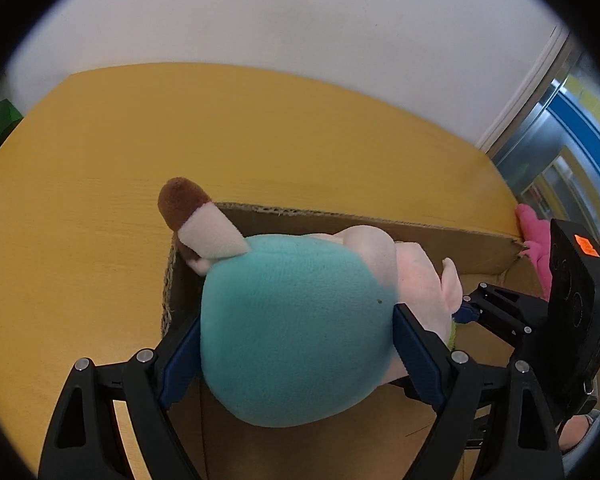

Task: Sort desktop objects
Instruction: 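Carry the plush toy with both grippers over the cardboard box and release, then withdraw both tools from the box toward the black charger box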

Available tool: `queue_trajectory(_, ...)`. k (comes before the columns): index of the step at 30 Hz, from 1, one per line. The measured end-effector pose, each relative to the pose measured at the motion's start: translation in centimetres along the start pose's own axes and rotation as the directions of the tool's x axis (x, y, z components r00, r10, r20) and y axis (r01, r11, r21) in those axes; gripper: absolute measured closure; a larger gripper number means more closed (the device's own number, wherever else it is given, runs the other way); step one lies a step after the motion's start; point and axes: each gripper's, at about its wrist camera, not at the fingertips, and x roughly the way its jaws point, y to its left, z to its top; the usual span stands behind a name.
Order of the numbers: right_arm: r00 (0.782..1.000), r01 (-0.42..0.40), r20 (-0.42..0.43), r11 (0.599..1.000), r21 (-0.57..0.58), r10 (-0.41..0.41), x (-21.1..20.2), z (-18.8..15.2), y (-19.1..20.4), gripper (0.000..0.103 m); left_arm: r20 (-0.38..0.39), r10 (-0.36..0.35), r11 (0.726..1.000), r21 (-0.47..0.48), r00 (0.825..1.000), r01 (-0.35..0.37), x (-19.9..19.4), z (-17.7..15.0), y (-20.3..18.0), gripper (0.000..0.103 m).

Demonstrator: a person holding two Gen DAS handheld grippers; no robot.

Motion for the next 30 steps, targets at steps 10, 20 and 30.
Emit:
queue_trajectory(10,0.996,0.060,0.053,0.995,0.085,-0.065,-7.2,1.8,1.9,0.014,0.127,0.068,0.997,0.017,0.990,-0.071,-6.5,-0.1,0.3,0.013)
queue_trajectory(20,0.939,0.214,0.247,0.969,0.122,-0.239,-21.9,-3.1,10.5,0.000,0.422,0.033,0.980,0.163,0.906,-0.111,-21.0,-7.2,-4.6,0.013)
queue_trajectory(30,0.900,0.200,0.338,0.950,0.240,-0.275,-26.9,-10.9,15.2,0.000,0.510,0.075,0.952,0.220,0.857,-0.214,-23.7,-16.4,-10.3,0.012)
